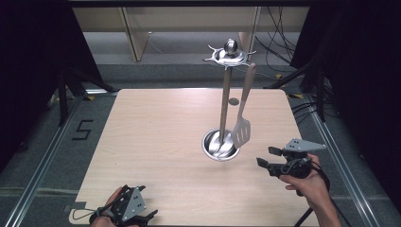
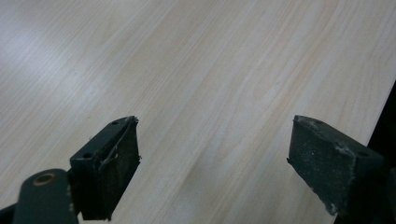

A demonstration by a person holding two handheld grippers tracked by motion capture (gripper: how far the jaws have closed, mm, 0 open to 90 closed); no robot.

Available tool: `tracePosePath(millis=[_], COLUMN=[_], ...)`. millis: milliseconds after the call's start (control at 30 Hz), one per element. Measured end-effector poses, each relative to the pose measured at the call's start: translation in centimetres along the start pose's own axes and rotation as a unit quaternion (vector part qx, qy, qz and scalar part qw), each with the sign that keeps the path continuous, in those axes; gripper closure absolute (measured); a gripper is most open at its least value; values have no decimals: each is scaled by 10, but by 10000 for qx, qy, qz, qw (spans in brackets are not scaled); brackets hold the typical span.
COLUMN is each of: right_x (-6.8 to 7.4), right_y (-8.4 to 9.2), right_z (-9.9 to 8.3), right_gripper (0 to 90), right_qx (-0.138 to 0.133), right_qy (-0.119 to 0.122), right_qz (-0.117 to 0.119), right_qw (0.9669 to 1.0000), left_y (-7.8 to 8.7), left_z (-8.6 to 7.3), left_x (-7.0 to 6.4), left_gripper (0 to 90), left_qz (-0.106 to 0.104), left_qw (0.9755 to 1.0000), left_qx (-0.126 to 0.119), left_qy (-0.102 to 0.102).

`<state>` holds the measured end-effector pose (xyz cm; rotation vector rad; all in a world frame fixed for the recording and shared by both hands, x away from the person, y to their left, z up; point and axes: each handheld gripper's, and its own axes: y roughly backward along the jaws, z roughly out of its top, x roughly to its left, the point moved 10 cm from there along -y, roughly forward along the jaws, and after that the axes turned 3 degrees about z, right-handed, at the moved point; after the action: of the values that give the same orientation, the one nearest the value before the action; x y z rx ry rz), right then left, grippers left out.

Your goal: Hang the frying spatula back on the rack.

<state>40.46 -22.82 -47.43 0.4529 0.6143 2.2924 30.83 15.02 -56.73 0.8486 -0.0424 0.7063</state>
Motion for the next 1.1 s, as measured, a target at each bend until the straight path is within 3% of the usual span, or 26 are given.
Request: tracePosePath(millis=[133,200,233,267,367,400,433,500,533,667,733,800,900,967,1033,1100], right_x=[-3,0,-2,0,2,1,1,-1,2,1,5,4,7,4,8,9], right_y=[0,1,1,1,0,1,1,0,0,0,1,0,0,1,0,0], right_z=[-2,-5,-4,-5,-9,-10,-11,-13,-14,-20,-23,-24,-27,-29,-31,-33], right_gripper=[334,331,327,327,321,321,320,318,316,312,311,310,309,308,306,304], right_qx=[-39,33,-26,-13,6,50,22,54,38,118,162,159,155,203,175,215], right_qy=[125,-26,93,-18,-49,61,-38,74,-49,82,-31,47,-43,99,-51,-49], right_qz=[-73,-45,-99,-69,-33,-32,-99,-116,-63,-53,-56,-1,-17,-71,-2,31], right_qw=[9999,10000,9999,10000,10000,10000,9999,9999,10000,9999,9998,9999,9999,9997,9998,9998], left_y=[1,1,2,1,1,1,1,1,1,1,1,1,1,1,1,1], left_z=[0,0,0,0,-1,-1,-1,-1,-1,-1,-1,-1,0,-1,-1,-1], left_x=[2,1,1,1,1,1,1,1,1,1,1,1,1,1,1,0], left_gripper=[157,157,157,157,157,156,157,157,157,156,157,157,157,157,157,157], left_qz=[77,70,73,65,67,63,63,65,63,62,63,64,63,63,64,62], left_qw=[9999,9999,9999,9999,9999,9999,9999,9999,9999,9999,9999,9999,9999,9999,9999,9999], left_qx=[32,23,24,28,38,36,36,44,47,37,34,38,35,36,35,37], left_qy=[-82,-77,-84,-78,-78,-78,-78,-90,-90,-94,-89,-93,-94,-94,-92,-94])
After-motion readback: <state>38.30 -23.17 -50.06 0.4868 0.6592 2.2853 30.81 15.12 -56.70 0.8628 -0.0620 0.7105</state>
